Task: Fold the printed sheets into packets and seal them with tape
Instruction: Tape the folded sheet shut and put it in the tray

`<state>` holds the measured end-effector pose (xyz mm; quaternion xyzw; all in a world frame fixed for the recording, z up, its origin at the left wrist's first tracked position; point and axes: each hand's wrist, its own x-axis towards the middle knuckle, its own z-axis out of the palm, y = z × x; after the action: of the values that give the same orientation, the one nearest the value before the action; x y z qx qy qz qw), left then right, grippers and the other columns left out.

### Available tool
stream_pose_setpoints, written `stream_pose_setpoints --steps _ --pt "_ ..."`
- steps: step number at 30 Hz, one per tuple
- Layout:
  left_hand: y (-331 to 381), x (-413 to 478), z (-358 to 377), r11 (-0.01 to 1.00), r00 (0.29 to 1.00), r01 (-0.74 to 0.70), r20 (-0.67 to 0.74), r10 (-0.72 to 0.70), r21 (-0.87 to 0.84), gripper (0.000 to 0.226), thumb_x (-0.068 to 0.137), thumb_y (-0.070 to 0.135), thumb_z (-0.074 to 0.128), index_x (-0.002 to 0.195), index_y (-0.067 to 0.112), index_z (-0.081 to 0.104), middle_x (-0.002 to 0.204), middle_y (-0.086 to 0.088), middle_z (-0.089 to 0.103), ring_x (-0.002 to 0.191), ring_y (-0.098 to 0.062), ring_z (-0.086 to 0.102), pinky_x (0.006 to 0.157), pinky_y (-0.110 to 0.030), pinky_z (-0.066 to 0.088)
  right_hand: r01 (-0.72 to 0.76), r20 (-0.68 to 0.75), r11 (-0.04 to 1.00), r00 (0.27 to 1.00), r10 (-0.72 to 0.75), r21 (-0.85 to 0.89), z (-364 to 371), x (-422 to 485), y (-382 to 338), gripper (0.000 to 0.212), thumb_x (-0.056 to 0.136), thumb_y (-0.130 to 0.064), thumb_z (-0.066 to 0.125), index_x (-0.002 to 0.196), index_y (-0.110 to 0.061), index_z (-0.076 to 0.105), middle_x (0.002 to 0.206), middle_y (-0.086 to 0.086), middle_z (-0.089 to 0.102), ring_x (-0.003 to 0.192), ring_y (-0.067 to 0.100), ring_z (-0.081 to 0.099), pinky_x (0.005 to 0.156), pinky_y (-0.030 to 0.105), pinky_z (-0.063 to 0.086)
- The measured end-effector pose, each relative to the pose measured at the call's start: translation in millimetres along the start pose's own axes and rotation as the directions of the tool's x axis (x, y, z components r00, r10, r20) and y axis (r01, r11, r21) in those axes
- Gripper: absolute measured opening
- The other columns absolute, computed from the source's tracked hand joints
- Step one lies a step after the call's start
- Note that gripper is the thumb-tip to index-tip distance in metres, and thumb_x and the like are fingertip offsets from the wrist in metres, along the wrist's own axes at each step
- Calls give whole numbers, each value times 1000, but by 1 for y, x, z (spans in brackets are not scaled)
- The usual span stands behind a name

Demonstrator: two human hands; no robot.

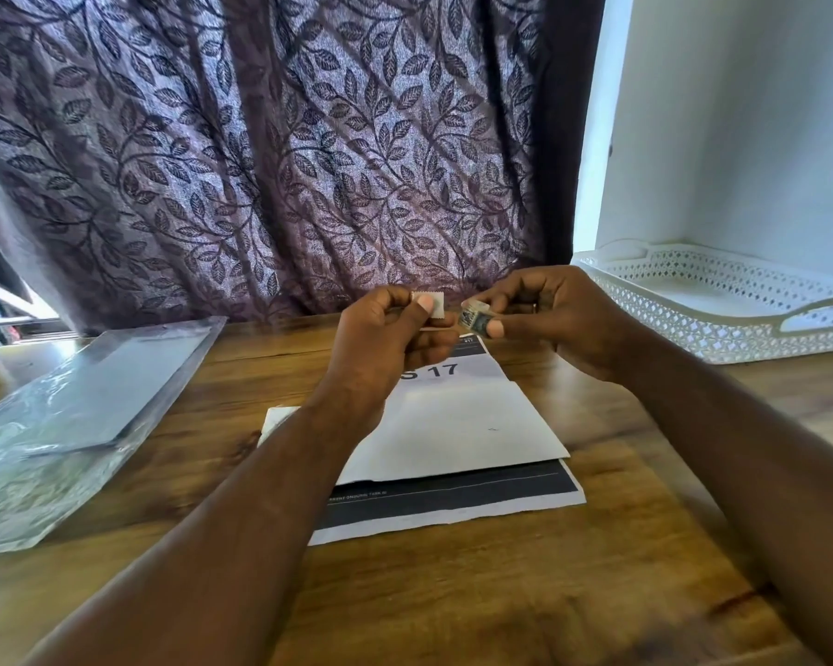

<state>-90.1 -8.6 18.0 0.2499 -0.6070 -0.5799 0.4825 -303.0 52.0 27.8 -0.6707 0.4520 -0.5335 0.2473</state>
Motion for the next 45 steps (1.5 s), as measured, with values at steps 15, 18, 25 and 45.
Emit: stream_pose_setpoints --steps 15,18,25,45 --pt "-26 -7 18 803 978 -172 198 69 570 16 92 35 69 93 22 60 71 -1 72 62 -16 69 51 -24 51 -259 -198 535 965 170 -804 -48 -6 36 20 68 -21 88 79 -15 72 75 -13 64 73 9 60 60 16 37" --pt "-25 -9 26 749 963 -228 255 81 622 19 91 39 69 90 24 58 69 2 71 55 -5 63 46 -14 45 -340 -290 525 940 178 -780 -55 -9 39 31 67 -23 89 86 -13 67 78 -10 61 72 8 53 58 19 35" --pt "-25 -5 18 448 895 -446 391 215 775 54 75 81 44 82 30 56 70 12 65 61 -3 63 63 -35 57 -478 -383 442 877 290 -759 -66 -11 47 51 66 -32 91 108 -17 67 108 3 68 104 23 62 80 29 45" --pt "-1 4 -21 -275 528 -637 667 525 720 46 99 59 35 84 23 60 69 4 61 55 -19 57 44 -28 33 -475 264 855 815 517 -208 1 -5 -47 41 94 -37 64 108 2 70 98 14 76 75 19 68 61 28 49"
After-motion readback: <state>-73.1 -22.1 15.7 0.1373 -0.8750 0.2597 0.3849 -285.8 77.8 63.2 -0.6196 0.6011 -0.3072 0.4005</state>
